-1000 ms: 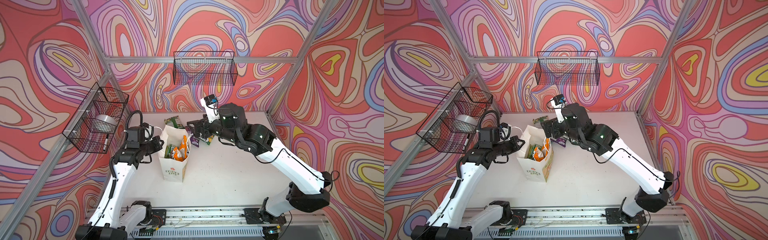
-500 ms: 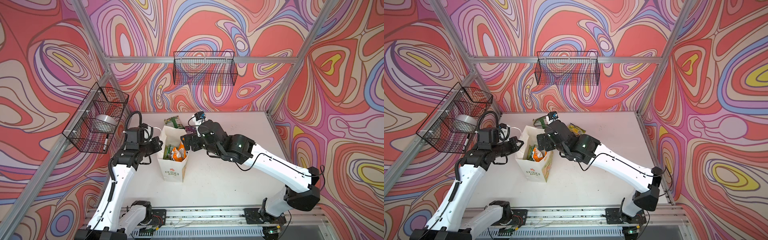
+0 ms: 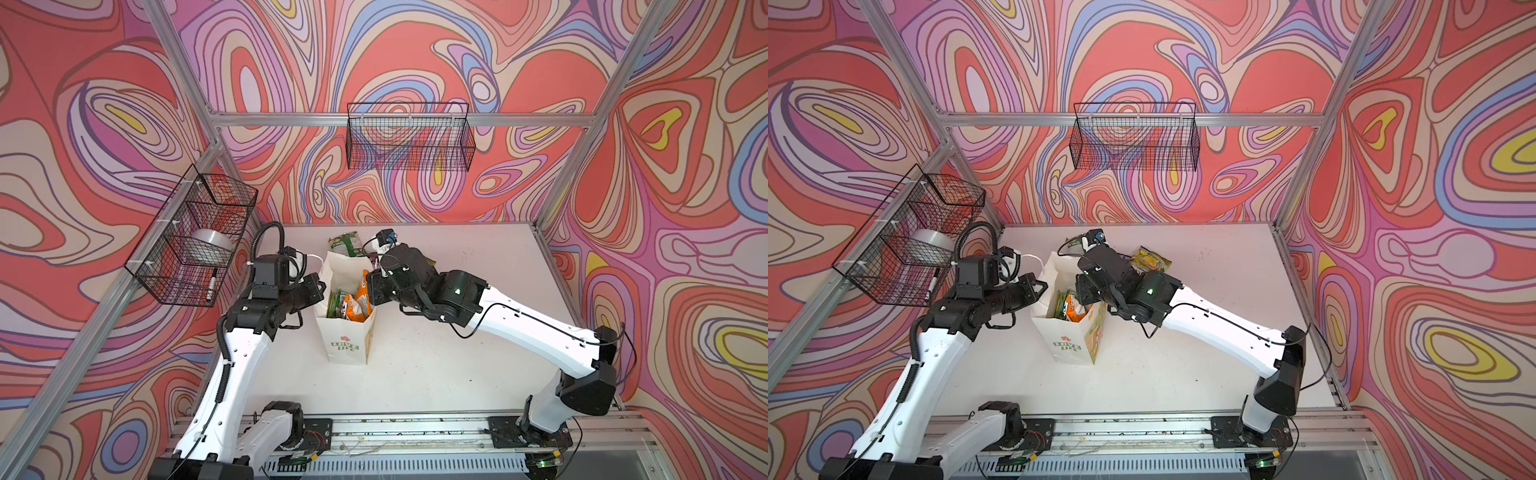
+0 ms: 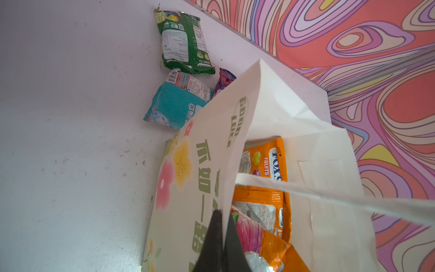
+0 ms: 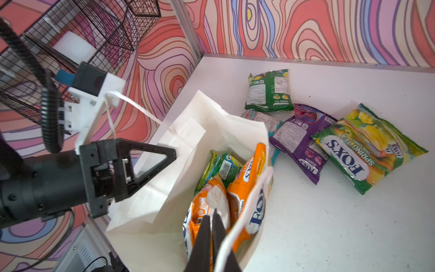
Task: Place the snacks into the paper bag
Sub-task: Shake the paper bag at the center of the table.
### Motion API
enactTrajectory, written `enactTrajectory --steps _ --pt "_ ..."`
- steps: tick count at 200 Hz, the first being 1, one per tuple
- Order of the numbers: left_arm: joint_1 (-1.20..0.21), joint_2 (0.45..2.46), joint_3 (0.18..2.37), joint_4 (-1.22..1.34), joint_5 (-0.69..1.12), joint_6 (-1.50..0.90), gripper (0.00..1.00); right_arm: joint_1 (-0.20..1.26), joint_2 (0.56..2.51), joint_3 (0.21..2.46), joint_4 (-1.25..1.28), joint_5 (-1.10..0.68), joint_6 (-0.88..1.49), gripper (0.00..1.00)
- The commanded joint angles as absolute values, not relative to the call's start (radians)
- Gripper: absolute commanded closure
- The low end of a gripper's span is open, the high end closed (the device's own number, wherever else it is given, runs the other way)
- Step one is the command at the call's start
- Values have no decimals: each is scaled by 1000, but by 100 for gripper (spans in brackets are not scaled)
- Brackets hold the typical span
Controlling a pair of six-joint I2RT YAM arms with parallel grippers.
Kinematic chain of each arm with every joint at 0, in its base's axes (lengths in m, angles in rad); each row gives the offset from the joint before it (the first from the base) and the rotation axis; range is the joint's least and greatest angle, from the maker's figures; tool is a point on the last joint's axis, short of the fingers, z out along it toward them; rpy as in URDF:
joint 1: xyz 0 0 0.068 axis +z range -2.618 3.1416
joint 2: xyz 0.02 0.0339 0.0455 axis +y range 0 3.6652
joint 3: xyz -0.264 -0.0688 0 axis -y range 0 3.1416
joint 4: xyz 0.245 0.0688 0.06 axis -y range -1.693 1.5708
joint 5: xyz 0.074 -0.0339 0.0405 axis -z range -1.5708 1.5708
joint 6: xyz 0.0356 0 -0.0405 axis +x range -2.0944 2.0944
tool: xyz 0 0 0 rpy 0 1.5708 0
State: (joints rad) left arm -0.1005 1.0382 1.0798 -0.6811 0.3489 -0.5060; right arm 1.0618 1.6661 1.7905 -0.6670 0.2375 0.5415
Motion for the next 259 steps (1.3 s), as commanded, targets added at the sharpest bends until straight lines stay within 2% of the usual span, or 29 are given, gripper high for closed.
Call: enactTrajectory --steps 1,28,47,84,145,157,167,190,206,235,259 --pt "-187 1065 1194 -695 364 -525 100 1066 1682 1899 -635 189 478 100" --pt "-300 1123 1354 -856 100 -528 100 1066 1695 1972 -643 176 436 100" --pt "-325 1159 1373 -933 -63 -531 100 1065 1694 1964 -641 193 424 100" --pt "-349 1162 1318 -932 -102 -549 100 1062 1695 1937 -632 186 410 100" --pt "-349 1129 1287 -918 -121 -515 94 1048 1687 1885 -624 177 405 100" --pt "-349 1131 1283 -922 -112 -507 94 1046 1682 1869 -627 174 408 82" --pt "-348 1126 1270 -914 -102 -502 94 1045 1675 1856 -631 178 410 74" --pt "-349 1102 1234 -888 -120 -497 95 1043 1649 1841 -650 198 401 40" --pt "-348 1099 1232 -895 -151 -499 96 1043 1621 1842 -673 222 383 24" --pt "-349 1120 1239 -925 -202 -502 98 1043 1524 1836 -687 238 351 11" --pt "-349 1128 1229 -922 -205 -502 99 1043 1432 1807 -683 305 326 10"
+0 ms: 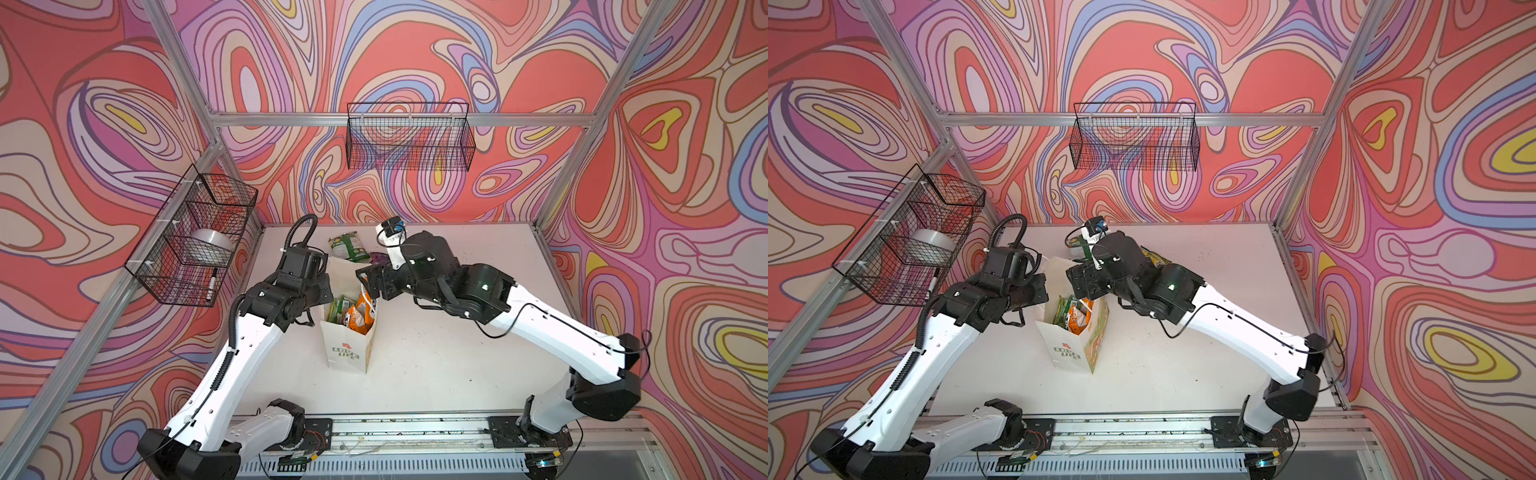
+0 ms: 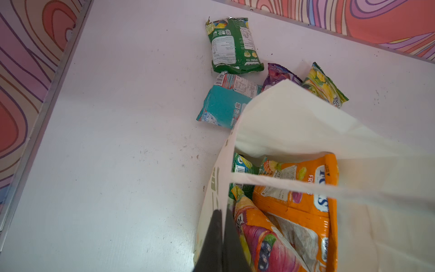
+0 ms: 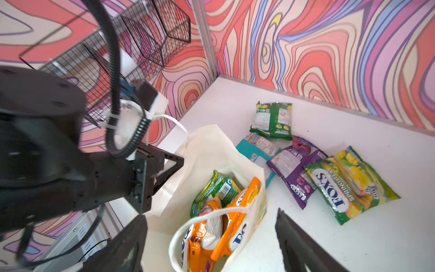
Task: Place the snacks into the paper bag
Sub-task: Shake the paper bag at the center of the table, then pick up the snack from the top-center of the table.
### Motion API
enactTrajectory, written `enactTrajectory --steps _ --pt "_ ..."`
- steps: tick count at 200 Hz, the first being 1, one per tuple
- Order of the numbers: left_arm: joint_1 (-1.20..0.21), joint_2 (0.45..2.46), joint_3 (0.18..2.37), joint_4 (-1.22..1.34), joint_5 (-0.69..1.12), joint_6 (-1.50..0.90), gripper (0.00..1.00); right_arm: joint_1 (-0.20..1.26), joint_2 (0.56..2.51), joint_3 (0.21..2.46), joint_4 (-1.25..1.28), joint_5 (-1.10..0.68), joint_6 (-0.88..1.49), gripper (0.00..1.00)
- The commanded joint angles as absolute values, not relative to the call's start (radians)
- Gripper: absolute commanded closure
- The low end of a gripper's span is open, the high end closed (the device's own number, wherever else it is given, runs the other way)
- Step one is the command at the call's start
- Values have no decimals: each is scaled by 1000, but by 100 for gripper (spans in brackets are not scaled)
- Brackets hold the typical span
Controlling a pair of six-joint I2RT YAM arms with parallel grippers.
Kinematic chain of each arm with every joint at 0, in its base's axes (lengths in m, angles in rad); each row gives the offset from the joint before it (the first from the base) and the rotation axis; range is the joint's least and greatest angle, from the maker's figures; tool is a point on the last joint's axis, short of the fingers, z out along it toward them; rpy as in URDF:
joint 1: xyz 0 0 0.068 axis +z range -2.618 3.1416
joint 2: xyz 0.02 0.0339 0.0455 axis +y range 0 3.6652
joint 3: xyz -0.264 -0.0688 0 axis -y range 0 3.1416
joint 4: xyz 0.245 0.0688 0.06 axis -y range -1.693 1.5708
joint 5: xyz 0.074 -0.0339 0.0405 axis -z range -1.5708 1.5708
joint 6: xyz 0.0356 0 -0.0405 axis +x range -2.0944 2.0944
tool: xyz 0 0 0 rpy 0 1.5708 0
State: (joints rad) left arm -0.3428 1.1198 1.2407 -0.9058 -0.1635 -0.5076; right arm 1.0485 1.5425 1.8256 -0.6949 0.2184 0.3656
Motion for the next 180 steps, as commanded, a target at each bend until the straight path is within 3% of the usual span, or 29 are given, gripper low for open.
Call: enactTrajectory --steps 1,31,72,116,180 --pt "-350 1128 1228 -921 -205 -502 99 1042 1429 1807 -684 310 326 10" --pt "-349 1109 1212 -896 -203 -493 100 973 1346 1754 -701 381 334 5" --pt "-340 1080 1178 -852 -159 -473 100 603 1347 1605 -661 62 453 4" --pt "-283 1046 1143 -828 -98 -458 100 328 1535 1415 -472 -240 554 2" --pt "-216 1027 1112 -785 46 -472 100 210 1900 1343 -232 -395 634 2"
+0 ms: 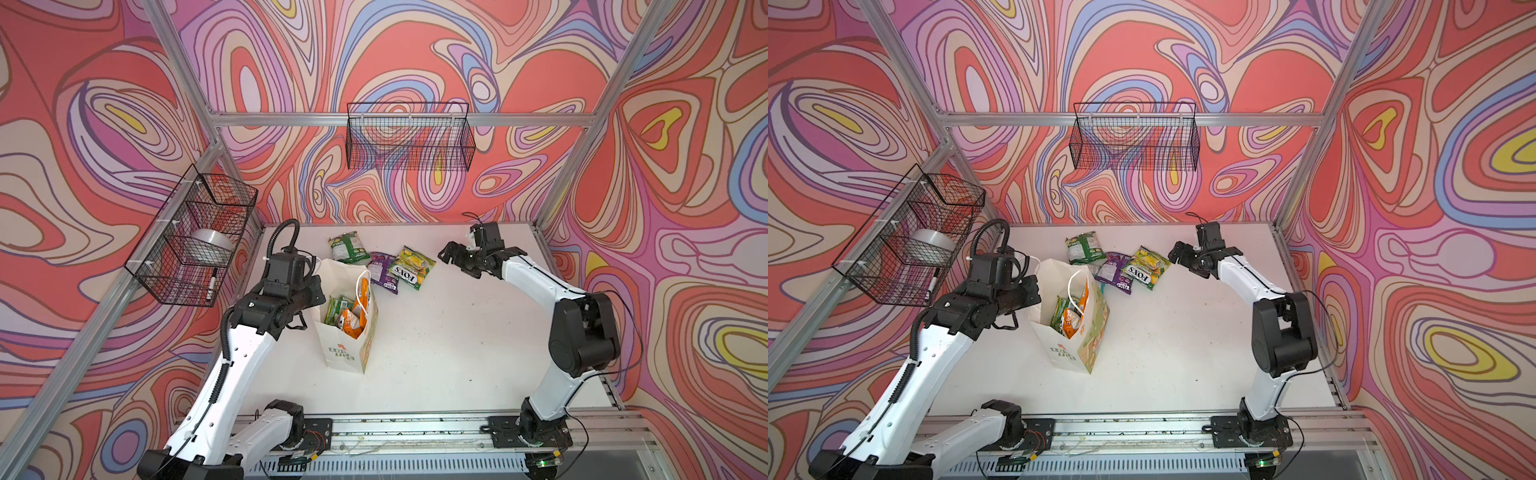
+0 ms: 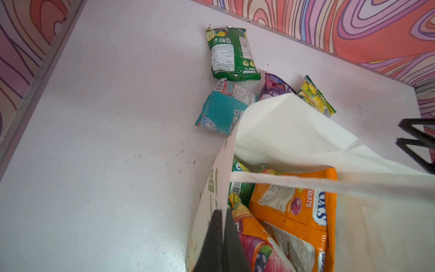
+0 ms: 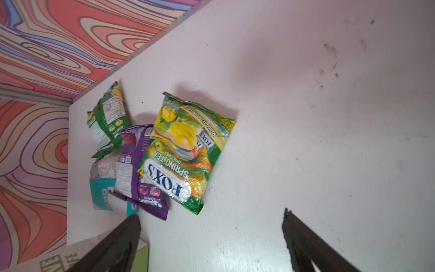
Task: Place the snacks into the paper bag
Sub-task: Pick up the snack from the top-center of the table.
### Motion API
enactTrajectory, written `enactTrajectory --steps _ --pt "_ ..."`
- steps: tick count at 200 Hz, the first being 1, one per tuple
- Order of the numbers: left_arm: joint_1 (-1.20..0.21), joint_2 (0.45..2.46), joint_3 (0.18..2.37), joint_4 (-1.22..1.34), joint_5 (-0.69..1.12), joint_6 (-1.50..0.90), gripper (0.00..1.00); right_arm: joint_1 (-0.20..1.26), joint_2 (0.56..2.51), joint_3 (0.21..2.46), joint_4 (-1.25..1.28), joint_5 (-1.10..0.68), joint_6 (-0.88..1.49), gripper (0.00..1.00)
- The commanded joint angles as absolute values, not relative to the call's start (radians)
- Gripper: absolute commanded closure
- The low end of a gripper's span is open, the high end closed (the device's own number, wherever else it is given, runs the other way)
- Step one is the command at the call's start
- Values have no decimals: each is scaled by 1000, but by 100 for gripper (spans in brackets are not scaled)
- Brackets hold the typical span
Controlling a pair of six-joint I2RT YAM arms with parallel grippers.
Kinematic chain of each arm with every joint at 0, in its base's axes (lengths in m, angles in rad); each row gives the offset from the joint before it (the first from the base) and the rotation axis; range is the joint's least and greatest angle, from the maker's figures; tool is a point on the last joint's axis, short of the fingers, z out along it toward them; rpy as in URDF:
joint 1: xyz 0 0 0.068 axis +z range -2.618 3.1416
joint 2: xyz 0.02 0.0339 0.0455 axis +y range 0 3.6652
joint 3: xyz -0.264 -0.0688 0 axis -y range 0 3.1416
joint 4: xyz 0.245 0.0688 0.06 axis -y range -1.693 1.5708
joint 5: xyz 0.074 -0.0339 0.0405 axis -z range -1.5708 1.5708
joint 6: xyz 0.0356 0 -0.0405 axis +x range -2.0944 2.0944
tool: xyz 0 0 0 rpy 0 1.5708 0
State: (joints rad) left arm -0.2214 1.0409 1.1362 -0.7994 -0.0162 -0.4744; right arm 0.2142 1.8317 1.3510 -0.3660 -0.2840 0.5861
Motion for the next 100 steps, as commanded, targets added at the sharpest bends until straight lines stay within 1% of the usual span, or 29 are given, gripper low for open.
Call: enactTrajectory --steps 1,26,50,100 --pt "-216 1027 1112 -784 45 -473 100 210 1903 1343 -229 -396 634 2" --pt "-215 1021 1109 -779 56 -474 100 210 1976 1367 -183 -412 635 2" --pt "-213 1020 1108 -778 69 -475 100 210 2062 1452 -213 -427 596 2" --pt "-212 1019 1104 -775 78 -479 100 211 2247 1616 -264 -514 521 1"
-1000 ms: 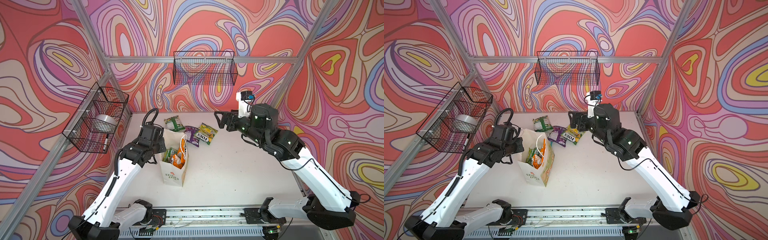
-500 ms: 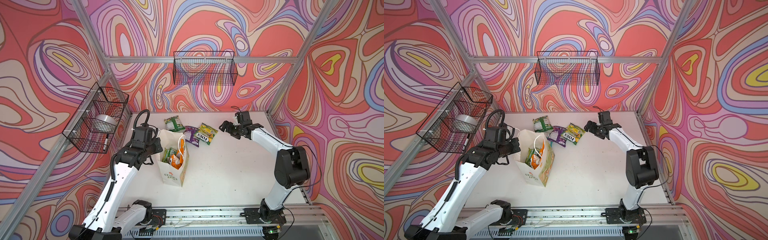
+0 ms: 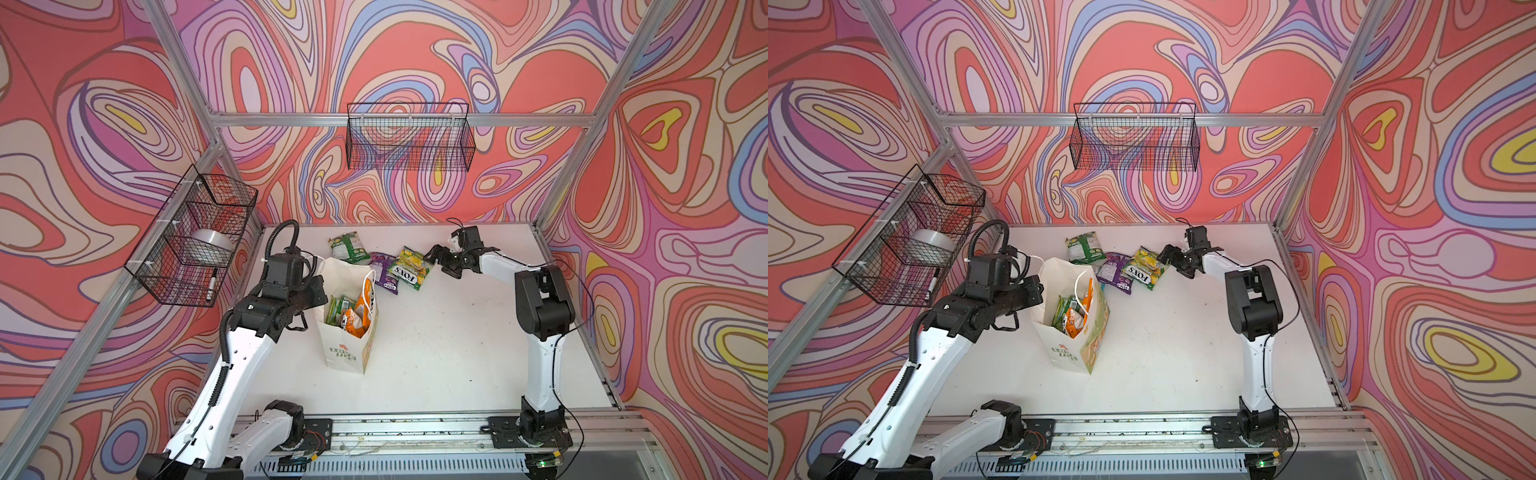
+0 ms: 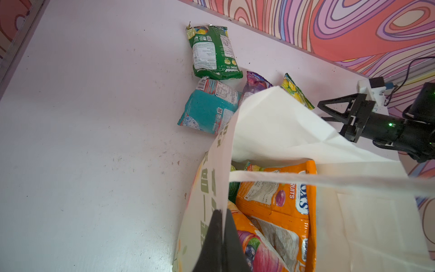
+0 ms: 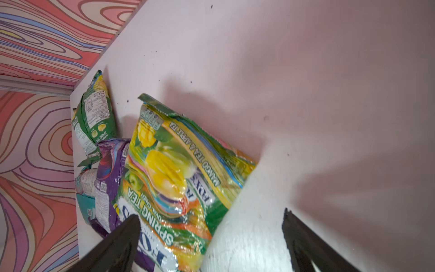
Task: Place the snacks into the paper bag
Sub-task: Pick up the snack from the top-center of the table.
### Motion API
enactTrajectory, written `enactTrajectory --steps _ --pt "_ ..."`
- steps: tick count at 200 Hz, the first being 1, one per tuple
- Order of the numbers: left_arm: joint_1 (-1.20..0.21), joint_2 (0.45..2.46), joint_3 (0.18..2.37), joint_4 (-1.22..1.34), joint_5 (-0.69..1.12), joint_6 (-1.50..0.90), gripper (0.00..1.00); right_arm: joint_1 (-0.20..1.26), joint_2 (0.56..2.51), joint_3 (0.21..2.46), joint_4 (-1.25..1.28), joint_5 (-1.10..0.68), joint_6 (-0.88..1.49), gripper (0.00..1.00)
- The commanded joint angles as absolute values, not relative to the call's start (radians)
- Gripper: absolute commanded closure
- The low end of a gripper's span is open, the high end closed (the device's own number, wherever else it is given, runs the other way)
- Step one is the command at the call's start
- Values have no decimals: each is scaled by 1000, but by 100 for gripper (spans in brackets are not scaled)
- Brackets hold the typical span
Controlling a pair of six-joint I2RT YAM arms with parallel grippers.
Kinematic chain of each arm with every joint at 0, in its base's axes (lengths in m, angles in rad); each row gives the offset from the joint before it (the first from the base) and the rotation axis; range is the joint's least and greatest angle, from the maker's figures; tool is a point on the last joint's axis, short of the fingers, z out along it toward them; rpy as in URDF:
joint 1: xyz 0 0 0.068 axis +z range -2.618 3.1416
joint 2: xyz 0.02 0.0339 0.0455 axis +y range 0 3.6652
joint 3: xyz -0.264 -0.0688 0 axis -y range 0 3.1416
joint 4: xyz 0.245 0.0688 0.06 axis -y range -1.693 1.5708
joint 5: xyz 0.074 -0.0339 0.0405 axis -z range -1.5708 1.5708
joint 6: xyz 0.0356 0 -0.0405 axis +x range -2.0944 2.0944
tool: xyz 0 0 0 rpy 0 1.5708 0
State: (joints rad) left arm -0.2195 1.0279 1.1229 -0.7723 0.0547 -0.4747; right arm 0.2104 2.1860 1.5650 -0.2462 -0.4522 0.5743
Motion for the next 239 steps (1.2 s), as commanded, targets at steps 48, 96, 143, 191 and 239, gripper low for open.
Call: enactTrajectory --steps 48,96,143,191,239 --pt "-210 1027 1104 -775 85 -479 100 234 2288 1625 -282 -595 462 2" --pt "-207 1031 1100 -770 98 -482 100 308 2299 1643 -391 -504 376 2" --pt "-206 1033 1100 -770 100 -482 100 366 2354 1706 -512 -313 401 10" --pt "-206 1031 1100 -769 101 -483 100 403 2386 1721 -568 -166 465 18" --pt "-206 1023 1100 -768 109 -482 100 414 2338 1648 -508 -154 538 34"
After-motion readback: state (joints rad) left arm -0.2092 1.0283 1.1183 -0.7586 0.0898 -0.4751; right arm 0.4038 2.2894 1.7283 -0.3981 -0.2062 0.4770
